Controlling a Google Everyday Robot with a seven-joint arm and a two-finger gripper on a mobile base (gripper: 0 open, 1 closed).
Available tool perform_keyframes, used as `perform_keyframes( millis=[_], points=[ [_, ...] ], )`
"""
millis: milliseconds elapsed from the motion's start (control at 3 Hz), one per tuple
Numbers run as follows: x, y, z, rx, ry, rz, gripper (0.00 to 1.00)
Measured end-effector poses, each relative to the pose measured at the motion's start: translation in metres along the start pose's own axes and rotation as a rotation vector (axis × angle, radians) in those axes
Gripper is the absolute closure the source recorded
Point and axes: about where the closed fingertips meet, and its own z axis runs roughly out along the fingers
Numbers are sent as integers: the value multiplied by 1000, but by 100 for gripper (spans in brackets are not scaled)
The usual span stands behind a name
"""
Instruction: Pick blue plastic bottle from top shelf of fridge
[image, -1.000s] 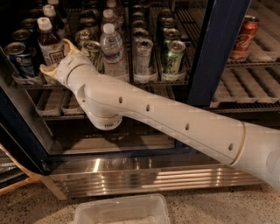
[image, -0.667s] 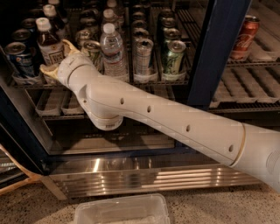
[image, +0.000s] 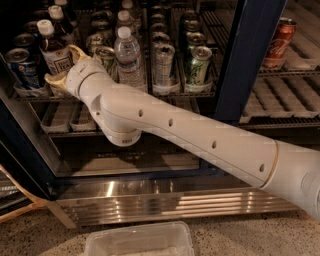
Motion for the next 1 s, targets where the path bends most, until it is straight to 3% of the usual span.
perform_keyframes(
  millis=[667, 1000],
  points=[
    [-1, 1, -2, 0, 0, 0, 52],
    [-2, 1, 0, 7, 1, -10, 54]
  ],
)
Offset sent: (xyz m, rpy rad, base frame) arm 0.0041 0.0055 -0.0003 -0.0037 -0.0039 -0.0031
